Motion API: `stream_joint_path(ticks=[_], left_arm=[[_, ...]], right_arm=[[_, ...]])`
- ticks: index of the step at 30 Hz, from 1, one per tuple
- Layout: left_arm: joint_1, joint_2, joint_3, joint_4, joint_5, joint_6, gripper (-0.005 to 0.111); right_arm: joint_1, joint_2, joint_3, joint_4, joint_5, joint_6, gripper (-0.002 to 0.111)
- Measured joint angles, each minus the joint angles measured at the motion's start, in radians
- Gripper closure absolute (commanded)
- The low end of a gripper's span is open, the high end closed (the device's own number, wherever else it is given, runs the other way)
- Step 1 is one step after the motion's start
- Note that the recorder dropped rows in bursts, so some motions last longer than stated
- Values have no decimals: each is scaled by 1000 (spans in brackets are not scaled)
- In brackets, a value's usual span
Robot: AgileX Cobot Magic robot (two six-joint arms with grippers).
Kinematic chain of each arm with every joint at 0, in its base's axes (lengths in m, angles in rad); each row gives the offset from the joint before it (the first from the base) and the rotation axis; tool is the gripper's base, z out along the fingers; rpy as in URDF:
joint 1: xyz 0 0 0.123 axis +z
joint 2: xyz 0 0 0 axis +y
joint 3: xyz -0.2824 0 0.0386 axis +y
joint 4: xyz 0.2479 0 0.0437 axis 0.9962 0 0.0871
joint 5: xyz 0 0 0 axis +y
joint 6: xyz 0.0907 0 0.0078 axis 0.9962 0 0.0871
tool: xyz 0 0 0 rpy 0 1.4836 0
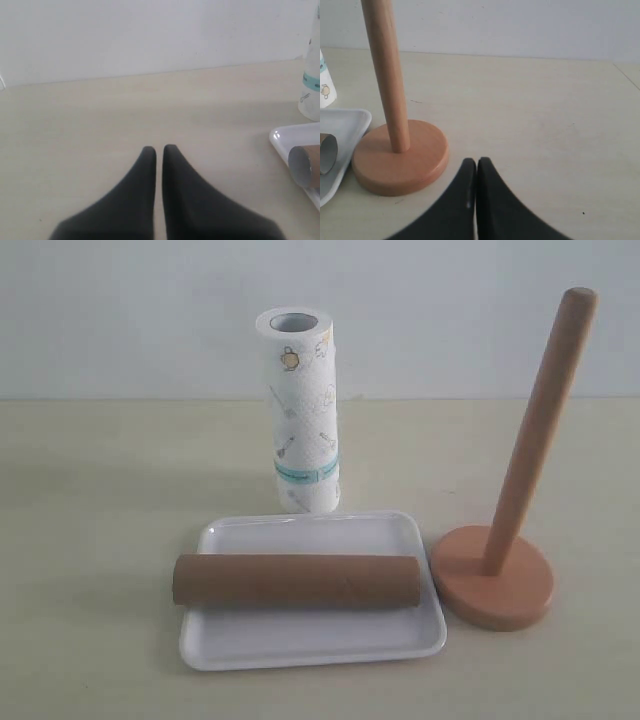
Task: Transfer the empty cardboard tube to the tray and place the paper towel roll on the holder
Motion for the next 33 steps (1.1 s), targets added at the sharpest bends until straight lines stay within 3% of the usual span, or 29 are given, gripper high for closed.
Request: stream_joint_path(ticks=[4,8,14,20,26,33], left_arm=[[0,0,0,0,-121,0,103],[0,0,0,0,-338,0,103],[0,16,-27,0,-370,-24,103],[0,190,-125,0,-400,-30,103],[0,354,-165,0,-605,-30,103],[0,387,-166,0,-800,-30,103]], right_arm=[[0,0,0,0,0,0,108],[0,0,0,0,0,0,108],[0,0,0,0,0,0,108],[0,0,0,0,0,0,108],[0,0,0,0,2,0,108],[0,0,0,0,2,0,108]])
